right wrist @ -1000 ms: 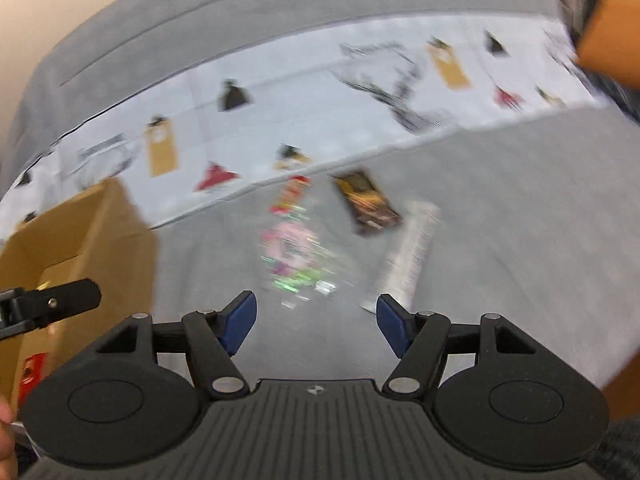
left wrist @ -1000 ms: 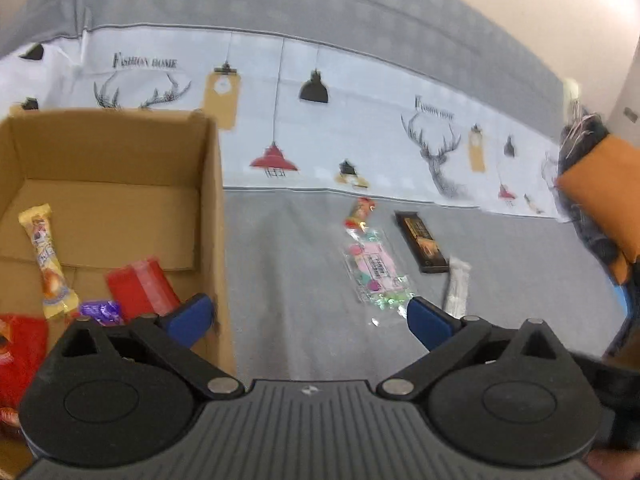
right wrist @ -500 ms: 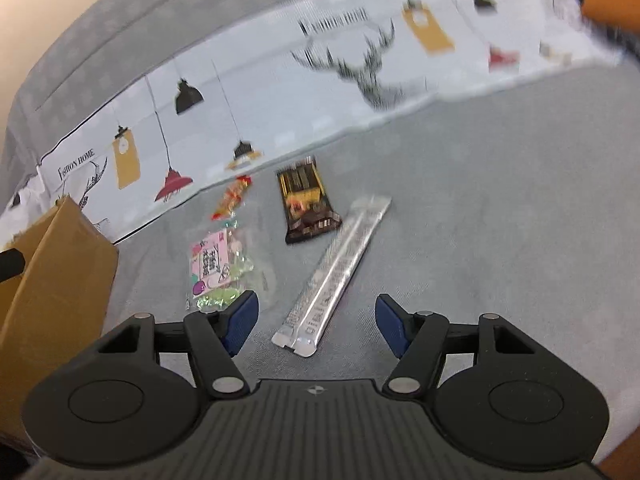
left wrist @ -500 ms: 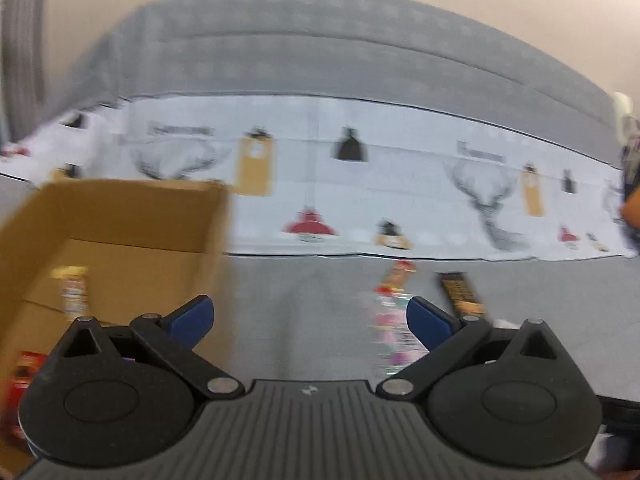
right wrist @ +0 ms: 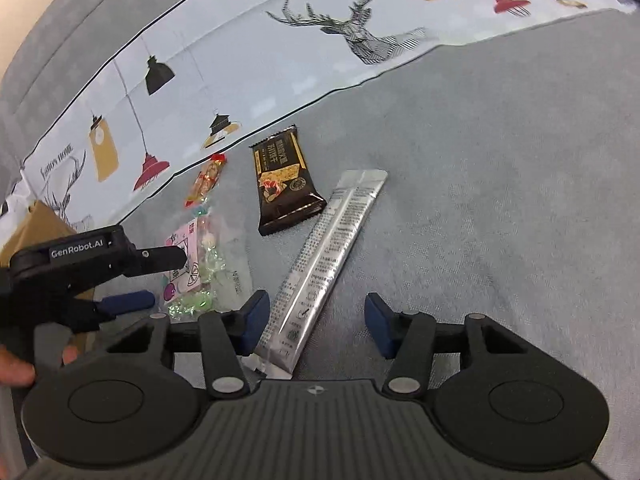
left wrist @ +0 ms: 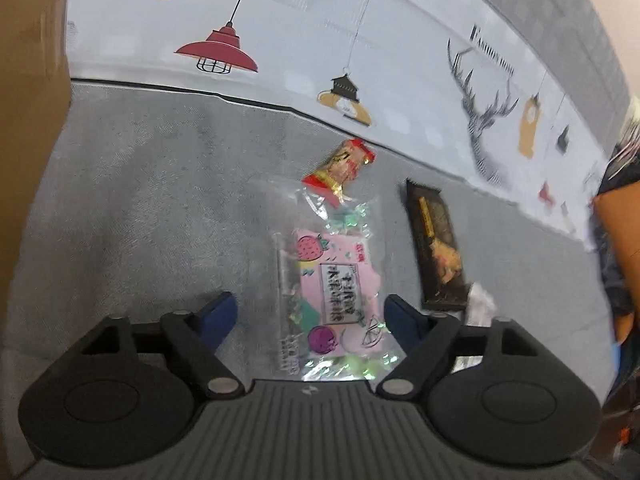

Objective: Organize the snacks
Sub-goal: 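Grasp the pink candy bag with the left gripper while the right grasps the silver stick, then carry the candy bag and silver stick into the box and release them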

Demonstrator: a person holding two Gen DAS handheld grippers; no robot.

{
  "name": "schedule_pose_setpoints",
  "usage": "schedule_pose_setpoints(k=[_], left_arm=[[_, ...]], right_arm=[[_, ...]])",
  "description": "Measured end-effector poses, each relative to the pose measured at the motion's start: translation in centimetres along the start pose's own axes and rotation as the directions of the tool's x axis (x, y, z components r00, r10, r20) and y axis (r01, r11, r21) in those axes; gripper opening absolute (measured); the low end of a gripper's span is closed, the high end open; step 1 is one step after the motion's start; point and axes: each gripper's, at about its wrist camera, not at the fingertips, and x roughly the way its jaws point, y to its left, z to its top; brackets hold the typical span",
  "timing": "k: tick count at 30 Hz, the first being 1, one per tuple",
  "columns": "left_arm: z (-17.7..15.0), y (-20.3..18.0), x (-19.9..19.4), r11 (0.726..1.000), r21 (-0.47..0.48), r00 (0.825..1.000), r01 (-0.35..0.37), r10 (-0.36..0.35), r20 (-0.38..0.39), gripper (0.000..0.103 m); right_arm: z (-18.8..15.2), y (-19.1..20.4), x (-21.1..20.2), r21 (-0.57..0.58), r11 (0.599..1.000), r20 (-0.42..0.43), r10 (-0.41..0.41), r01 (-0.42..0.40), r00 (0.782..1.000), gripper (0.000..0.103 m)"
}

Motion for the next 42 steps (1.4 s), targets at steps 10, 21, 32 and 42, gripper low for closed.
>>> schedule_pose_setpoints(k=[10,21,32,42], left_arm=[[-1.3,-1.3,-0.5,0.996,0.087,0.999,0.035,-0.034,-0.015,0.012],[-0.5,-2.8,-8.1,0.990,0.096,0.994,0.106,-0.109,0.021,0.010],[-3.5,-1.0,-14.9,0.971,0.224,0.996,-0.079,0.066,0.067,0.010],[-4.3,0.0,-27.6,0.953,0.291,0.962,-0.086,0.003,0.274,0.010]], right_arm=[[1.0,2.1,2.0,-0.160,0.981,0.042,-0.099,0.105,0.994,0.014],[2.1,1.8,-4.0,-0.087,0.996,0.164,0.028,-0.014,0.986,0.004],[-0.4,4.5,-5.3,-0.169,0.985,0.157,0.003,0.024,0.988,0.004],[-3.4,14.9,-13.2,-0.300,0.952,0.228,0.131,-0.058,0.965,0.004]])
